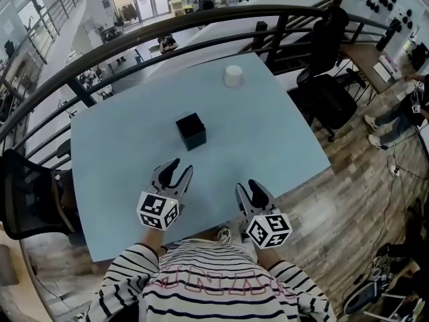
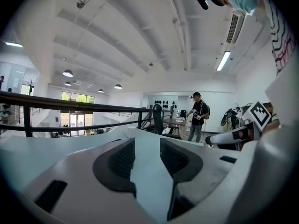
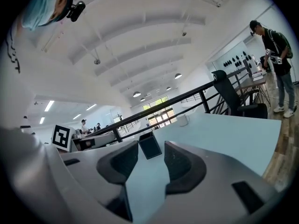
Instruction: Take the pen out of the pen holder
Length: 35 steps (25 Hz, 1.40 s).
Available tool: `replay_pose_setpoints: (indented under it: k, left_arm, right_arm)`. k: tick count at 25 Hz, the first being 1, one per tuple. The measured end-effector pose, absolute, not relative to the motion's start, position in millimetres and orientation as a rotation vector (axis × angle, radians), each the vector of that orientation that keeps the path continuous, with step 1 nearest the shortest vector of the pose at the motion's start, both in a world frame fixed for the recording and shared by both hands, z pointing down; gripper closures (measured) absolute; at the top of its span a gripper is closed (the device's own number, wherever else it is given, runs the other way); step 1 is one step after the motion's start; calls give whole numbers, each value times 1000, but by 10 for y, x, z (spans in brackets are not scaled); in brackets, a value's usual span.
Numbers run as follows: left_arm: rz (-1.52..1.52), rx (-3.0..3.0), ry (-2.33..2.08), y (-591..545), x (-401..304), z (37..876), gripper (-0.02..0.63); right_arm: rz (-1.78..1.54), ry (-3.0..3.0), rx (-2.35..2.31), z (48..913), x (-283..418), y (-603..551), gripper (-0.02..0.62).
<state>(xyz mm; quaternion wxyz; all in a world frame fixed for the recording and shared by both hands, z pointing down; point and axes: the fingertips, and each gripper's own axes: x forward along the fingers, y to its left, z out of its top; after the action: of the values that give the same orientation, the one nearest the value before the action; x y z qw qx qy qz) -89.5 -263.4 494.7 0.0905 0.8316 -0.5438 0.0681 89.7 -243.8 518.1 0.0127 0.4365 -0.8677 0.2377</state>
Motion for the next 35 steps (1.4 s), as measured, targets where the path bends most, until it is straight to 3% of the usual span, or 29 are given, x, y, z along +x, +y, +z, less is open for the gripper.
replay_pose_setpoints:
  k: [11, 35]
  left_arm:
    - [330, 2502, -1721, -3112, -670, 4910, 460]
    - [741, 2442, -1553, -4128, -593, 5500, 436]
  right_arm:
    - [772, -2741, 1230, 5244, 1208, -2562, 410]
    - [887, -2716, 1273, 5425, 1177, -2760, 420]
